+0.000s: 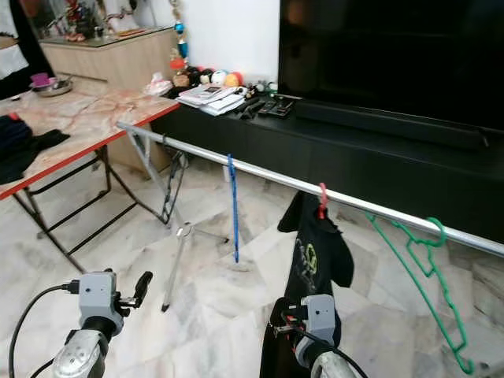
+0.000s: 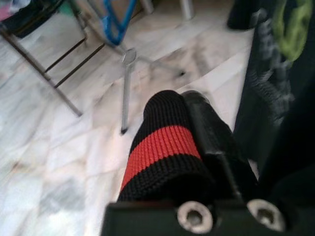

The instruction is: Hang hanger

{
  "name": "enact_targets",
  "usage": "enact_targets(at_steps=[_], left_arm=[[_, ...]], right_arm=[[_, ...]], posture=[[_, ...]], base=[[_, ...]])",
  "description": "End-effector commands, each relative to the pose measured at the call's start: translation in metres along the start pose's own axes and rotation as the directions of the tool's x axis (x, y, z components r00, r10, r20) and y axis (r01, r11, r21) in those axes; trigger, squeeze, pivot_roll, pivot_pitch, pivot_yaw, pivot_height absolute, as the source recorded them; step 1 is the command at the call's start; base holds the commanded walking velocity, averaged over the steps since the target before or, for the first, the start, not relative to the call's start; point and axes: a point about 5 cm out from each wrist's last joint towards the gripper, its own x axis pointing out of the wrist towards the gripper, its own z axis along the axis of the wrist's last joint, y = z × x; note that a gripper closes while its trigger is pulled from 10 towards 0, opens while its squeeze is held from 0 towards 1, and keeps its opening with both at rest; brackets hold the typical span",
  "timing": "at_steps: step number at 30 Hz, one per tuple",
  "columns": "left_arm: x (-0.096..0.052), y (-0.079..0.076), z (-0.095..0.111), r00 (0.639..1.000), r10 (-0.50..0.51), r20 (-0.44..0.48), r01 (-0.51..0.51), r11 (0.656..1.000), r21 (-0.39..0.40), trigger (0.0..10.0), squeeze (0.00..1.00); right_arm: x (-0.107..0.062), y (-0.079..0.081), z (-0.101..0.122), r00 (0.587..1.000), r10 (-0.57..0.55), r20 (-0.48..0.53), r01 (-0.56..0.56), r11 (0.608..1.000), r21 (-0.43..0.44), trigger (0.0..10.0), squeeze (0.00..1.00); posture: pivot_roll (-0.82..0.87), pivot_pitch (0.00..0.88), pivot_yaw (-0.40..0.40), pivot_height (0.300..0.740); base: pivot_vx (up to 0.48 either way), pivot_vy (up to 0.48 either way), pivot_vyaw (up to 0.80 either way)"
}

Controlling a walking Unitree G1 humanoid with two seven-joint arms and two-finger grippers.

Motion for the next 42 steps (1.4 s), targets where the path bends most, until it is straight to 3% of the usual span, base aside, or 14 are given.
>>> enact_targets(at_steps=[1, 8, 15, 19, 26, 32, 35, 36, 42], left_arm=[[-0.012, -0.001, -0.010, 0.999, 0.002, -0.039, -0.003, 1.000, -0.027, 10.0, 0.00], [-0.011, -0.012, 0.013, 0.998, -0.057, 0.034, 0.057, 0.998, -0.020, 10.0, 0.00], [-0.003, -0.021, 0.028, 0.994, -0.085, 0.071, 0.088, 0.995, -0.038, 10.0, 0.00], [-0.002, -0.024, 0.037, 0.991, -0.093, 0.092, 0.097, 0.994, -0.044, 10.0, 0.00], [-0.003, -0.025, 0.040, 0.992, -0.099, 0.074, 0.103, 0.993, -0.052, 10.0, 0.00], [0.003, -0.032, 0.042, 0.989, -0.127, 0.076, 0.131, 0.990, -0.059, 10.0, 0.00], [0.005, -0.036, 0.046, 0.985, -0.153, 0.084, 0.158, 0.986, -0.047, 10.0, 0.00], [0.005, -0.036, 0.046, 0.985, -0.154, 0.084, 0.158, 0.986, -0.048, 10.0, 0.00], [0.004, -0.037, 0.048, 0.984, -0.154, 0.086, 0.158, 0.986, -0.049, 10.0, 0.00]], right_arm=[[0.001, -0.003, 0.000, 1.000, -0.028, 0.014, 0.028, 1.000, -0.007, 10.0, 0.00], [0.004, -0.013, 0.004, 0.993, -0.106, 0.044, 0.106, 0.994, 0.002, 10.0, 0.00], [0.008, -0.011, 0.014, 0.992, -0.091, 0.089, 0.092, 0.996, -0.014, 10.0, 0.00], [0.006, -0.016, 0.037, 0.963, -0.112, 0.244, 0.118, 0.993, -0.010, 10.0, 0.00], [-0.007, -0.014, 0.054, 0.926, -0.092, 0.365, 0.120, 0.991, -0.053, 10.0, 0.00], [-0.014, -0.011, 0.046, 0.933, -0.084, 0.350, 0.113, 0.991, -0.065, 10.0, 0.00], [-0.008, -0.010, 0.032, 0.963, -0.076, 0.257, 0.099, 0.992, -0.076, 10.0, 0.00], [-0.007, -0.008, 0.029, 0.969, -0.059, 0.240, 0.089, 0.989, -0.115, 10.0, 0.00], [-0.005, -0.010, 0.031, 0.969, -0.064, 0.241, 0.095, 0.989, -0.117, 10.0, 0.00]], posture=[[0.07, 0.000, 0.064, 0.740], [0.08, 0.000, 0.064, 0.740], [0.09, 0.000, 0.050, 0.740], [0.09, 0.000, 0.046, 0.740], [0.07, 0.000, 0.052, 0.740], [0.06, 0.000, 0.058, 0.740], [0.06, 0.000, 0.055, 0.740], [0.07, 0.000, 0.054, 0.740], [0.08, 0.000, 0.048, 0.740]], base=[[0.000, 0.000, 0.00], [0.000, 0.000, 0.00], [0.000, 0.000, 0.00], [0.000, 0.000, 0.00], [0.000, 0.000, 0.00], [0.000, 0.000, 0.00], [0.000, 0.000, 0.00], [0.000, 0.000, 0.00], [0.000, 0.000, 0.00]])
